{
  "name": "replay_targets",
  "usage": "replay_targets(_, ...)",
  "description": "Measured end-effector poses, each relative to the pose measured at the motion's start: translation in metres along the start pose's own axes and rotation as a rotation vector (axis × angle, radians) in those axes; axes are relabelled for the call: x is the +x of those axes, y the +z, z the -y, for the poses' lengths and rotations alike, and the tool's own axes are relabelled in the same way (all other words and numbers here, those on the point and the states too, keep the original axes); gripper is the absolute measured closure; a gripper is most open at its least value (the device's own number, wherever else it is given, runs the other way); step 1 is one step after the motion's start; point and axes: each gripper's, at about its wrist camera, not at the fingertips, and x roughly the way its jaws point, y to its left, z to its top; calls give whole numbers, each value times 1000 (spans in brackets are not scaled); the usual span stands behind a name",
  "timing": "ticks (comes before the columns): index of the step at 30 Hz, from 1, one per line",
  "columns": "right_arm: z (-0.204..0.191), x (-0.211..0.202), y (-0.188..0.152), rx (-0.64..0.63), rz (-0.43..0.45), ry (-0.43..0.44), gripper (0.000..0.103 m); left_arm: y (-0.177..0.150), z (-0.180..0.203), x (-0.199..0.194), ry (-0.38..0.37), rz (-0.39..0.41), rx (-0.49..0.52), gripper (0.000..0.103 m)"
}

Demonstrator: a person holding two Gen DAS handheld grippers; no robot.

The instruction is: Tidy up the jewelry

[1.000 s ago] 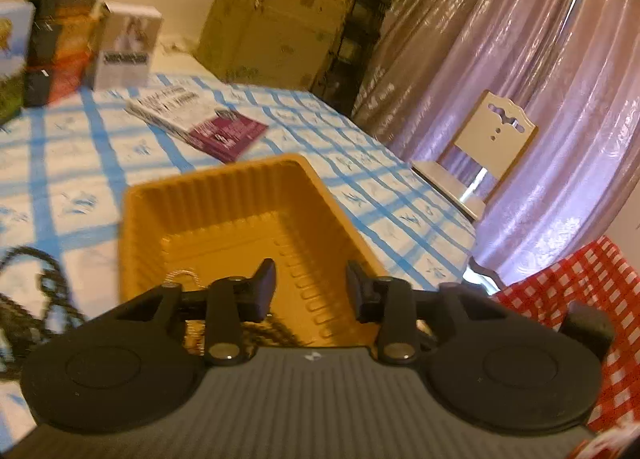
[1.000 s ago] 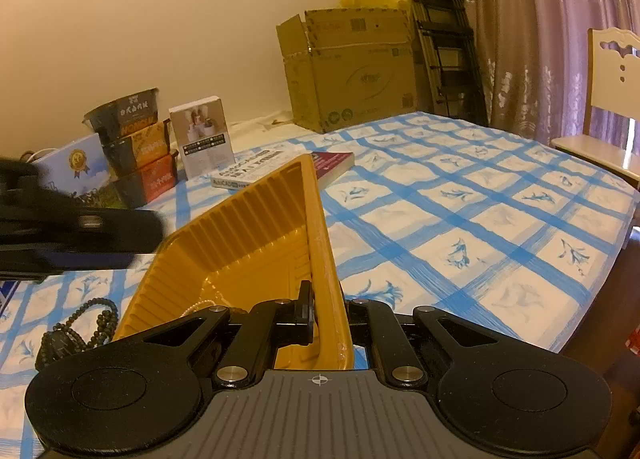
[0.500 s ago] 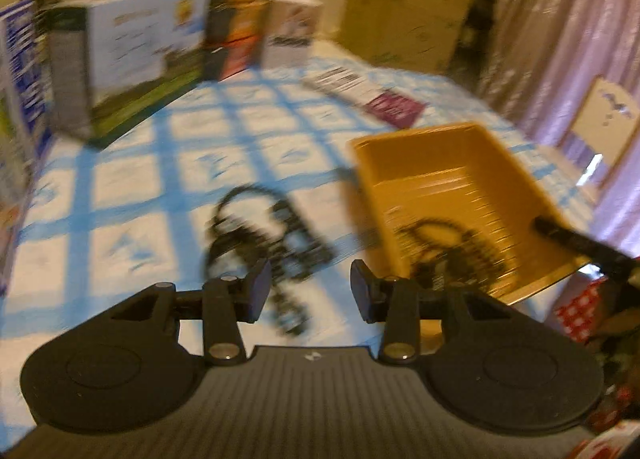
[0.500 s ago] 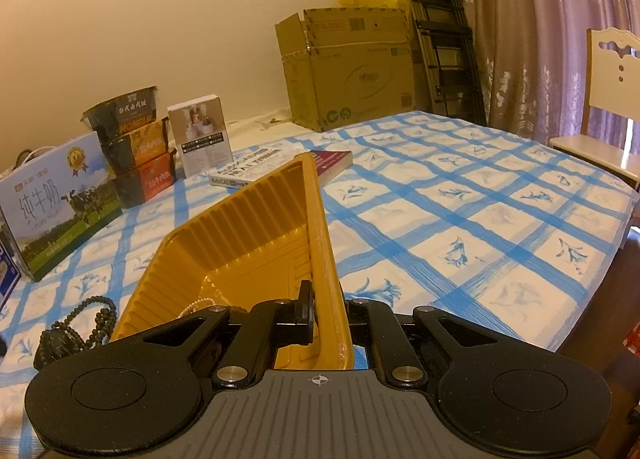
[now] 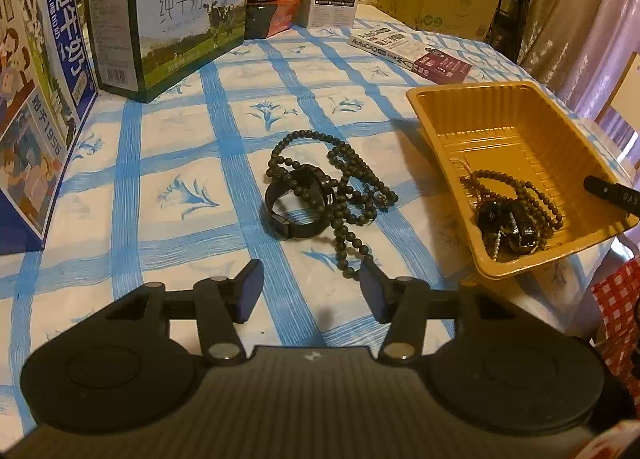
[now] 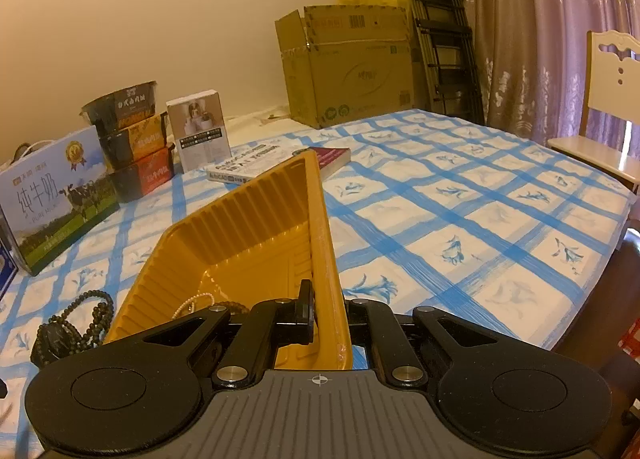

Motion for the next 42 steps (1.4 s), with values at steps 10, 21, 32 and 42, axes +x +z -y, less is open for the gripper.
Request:
replay_targets(10,0,0,0,-1,-3,-2,96,3,16,7,-41,12,67,50)
replay_targets(21,1,-1,-2,10,-7,0,96,14,53,43,-112,36,202,65)
replay_targets(32,1,0,-2,11,-9,-1,96,19,70,76,-128,26,236,74)
replay_targets(42,4,2,-5,18,-13,-2,96,26,68,106,-94,9,221,86)
